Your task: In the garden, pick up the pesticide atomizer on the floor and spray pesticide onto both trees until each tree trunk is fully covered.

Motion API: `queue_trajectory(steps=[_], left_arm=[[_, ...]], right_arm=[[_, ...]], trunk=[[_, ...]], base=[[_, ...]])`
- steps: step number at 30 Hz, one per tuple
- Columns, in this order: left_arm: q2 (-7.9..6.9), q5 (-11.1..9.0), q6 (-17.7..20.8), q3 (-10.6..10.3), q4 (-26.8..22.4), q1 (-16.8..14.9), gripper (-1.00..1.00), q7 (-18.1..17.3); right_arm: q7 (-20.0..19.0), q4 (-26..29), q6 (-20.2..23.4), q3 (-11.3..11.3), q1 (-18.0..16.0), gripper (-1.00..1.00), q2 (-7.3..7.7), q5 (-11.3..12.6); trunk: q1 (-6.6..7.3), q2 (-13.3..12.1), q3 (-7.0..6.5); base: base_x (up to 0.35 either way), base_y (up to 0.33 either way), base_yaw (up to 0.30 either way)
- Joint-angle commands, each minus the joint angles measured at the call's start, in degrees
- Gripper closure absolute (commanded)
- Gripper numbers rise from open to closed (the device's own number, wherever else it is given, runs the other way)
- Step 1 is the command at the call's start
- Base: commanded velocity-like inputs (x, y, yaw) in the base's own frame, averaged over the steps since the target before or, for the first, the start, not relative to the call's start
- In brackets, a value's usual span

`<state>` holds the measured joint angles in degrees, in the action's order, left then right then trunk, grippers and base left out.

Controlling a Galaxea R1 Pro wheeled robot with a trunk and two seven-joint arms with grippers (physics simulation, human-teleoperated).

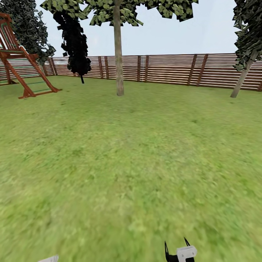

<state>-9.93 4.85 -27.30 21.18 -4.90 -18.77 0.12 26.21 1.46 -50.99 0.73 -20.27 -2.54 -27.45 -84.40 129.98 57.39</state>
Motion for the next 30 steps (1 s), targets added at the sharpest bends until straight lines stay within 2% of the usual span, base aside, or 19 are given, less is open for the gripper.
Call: queue_trajectory(steps=[1, 30], left_arm=[[0.00, 0.5, -0.2, 0.4, 0.1, 0.0, 1.00, 0.0], [-0.01, 0.5, -0.3, 0.4, 0.1, 0.0, 1.00, 0.0]], right_arm=[[0.6, -0.1, 0.0, 0.1, 0.0, -1.00, -0.01, -0.5], [0.6, -0.1, 0.0, 0.1, 0.0, -1.00, -0.01, -0.5]], trunk=[[-0.03, 0.0, 0.05], [-0.03, 0.0, 0.05]], base=[[0.339, 0.000, 0.000], [0.339, 0.000, 0.000]])
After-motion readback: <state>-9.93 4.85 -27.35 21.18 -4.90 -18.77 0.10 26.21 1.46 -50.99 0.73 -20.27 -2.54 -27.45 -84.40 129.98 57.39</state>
